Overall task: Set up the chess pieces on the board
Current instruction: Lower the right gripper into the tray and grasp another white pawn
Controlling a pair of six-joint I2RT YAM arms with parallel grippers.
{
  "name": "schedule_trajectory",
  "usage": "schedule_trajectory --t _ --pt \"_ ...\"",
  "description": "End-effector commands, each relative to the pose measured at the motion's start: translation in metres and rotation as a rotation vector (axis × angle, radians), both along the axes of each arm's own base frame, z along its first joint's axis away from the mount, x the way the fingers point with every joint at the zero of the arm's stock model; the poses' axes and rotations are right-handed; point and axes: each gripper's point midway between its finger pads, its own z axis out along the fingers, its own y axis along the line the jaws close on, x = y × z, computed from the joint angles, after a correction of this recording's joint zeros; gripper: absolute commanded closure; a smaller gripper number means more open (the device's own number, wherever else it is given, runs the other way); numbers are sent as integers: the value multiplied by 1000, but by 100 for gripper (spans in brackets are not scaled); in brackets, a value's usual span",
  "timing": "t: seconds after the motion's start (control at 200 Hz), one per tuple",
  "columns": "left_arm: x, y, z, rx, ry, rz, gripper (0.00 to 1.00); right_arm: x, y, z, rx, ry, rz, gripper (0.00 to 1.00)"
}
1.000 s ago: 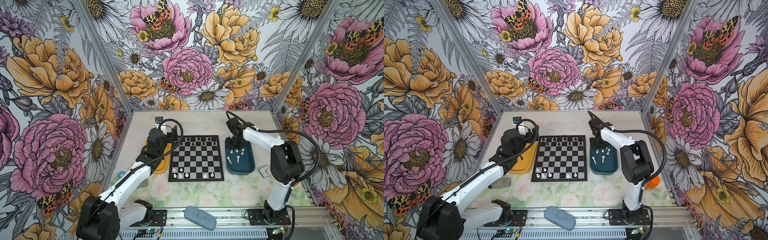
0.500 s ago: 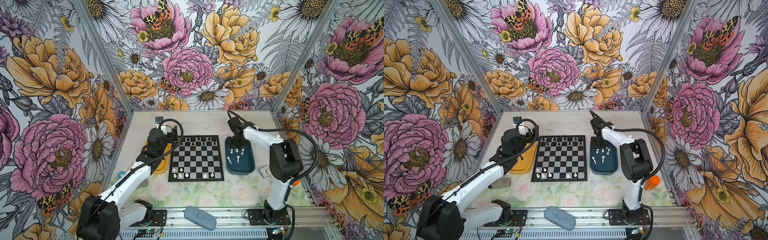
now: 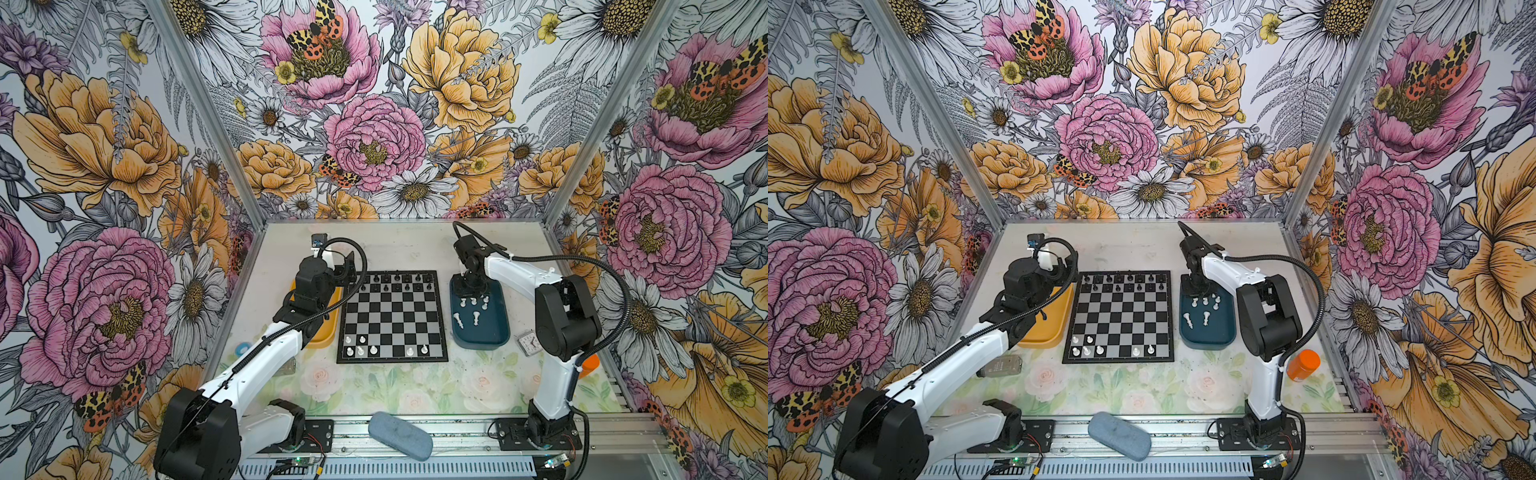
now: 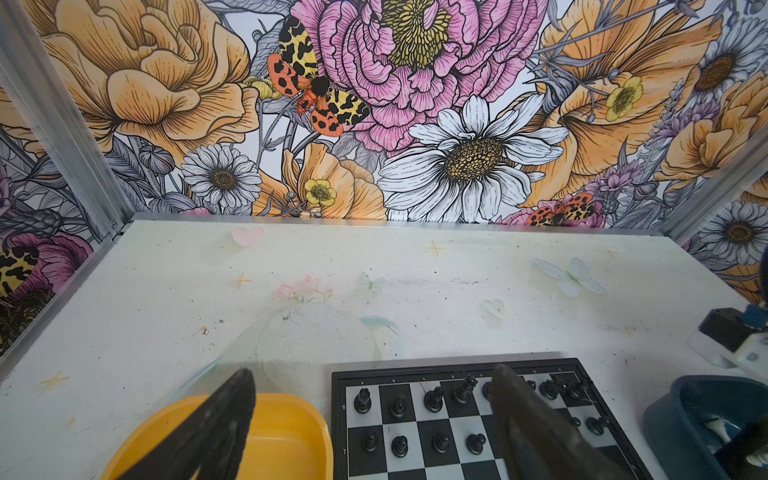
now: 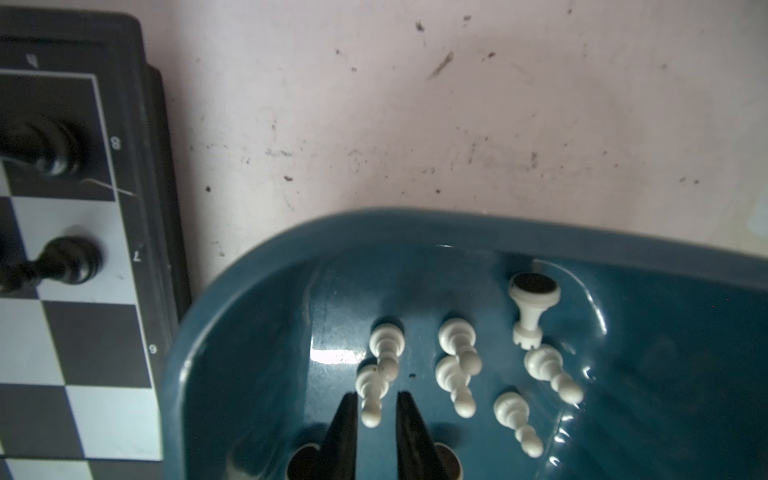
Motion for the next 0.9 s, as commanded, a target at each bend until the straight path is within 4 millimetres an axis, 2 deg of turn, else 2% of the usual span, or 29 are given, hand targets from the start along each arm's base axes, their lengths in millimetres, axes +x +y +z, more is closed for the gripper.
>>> schedule_trajectory --t 0.0,0.896 --pt "3 1 11 -6 -24 10 11 13 -1 0 0 -23 0 80" --pt "3 0 10 -4 -20 10 11 17 -3 -10 0 -3 -6 80"
